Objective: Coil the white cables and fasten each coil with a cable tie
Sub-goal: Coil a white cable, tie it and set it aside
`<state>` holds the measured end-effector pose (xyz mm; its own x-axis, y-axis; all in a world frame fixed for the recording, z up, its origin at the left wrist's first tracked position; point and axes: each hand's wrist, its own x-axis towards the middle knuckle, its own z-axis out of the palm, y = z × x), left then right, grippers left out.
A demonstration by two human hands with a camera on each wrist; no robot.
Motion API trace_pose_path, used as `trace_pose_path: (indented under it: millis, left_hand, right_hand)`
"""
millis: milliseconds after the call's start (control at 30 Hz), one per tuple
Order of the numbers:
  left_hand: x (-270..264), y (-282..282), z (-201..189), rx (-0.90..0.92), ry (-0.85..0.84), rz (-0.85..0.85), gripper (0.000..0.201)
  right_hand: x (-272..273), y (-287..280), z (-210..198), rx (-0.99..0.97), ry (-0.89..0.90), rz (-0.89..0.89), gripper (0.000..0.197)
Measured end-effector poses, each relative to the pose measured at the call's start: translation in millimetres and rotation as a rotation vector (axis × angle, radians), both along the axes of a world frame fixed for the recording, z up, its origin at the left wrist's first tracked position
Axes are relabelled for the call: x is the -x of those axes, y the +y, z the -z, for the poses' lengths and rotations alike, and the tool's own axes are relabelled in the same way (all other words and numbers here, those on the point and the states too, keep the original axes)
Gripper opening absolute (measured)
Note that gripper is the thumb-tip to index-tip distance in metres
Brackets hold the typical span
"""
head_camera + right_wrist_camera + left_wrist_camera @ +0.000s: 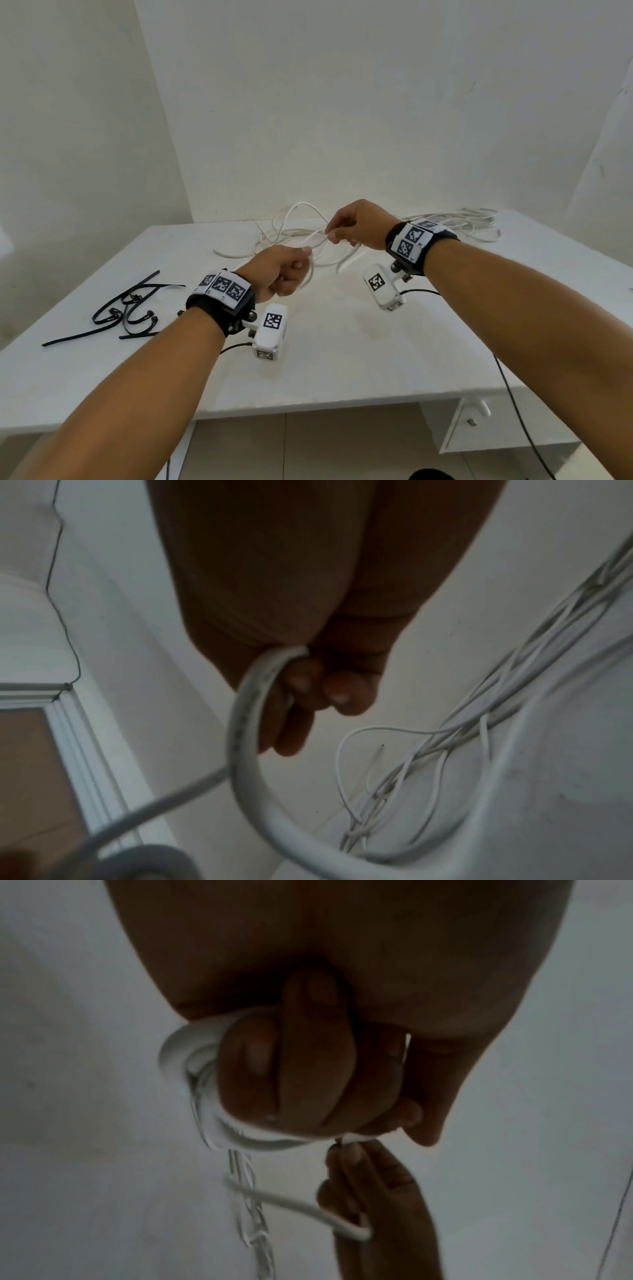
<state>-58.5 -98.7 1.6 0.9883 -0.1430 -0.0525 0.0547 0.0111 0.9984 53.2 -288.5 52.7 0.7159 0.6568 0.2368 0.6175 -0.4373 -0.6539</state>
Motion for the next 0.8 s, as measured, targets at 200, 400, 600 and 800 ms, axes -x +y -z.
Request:
trace_pose_path:
  millis: [200,400,600,800]
  left_hand:
    - [3,-2,-8,0.502,0.029,0.314,0.037]
    - [3,-15,-30,0.772,-0.238,0.163,0.028]
    - [-7,-34,-51,0.675,-0.445,-0.045,0.022]
    - [-23,-41,-43,0.176,-0.535,-0.285,0.018]
  right_hand:
    - [-3,-2,13,-0.117,0.073,-0.088,0.008]
    - [-4,-10,32,-0.246,0.328,-0.166,0.019]
    - [27,6,38,-0.154,0.292,-0.116,0.034]
    - [44,17,28,0.212,-0.113,-0.093,0.029]
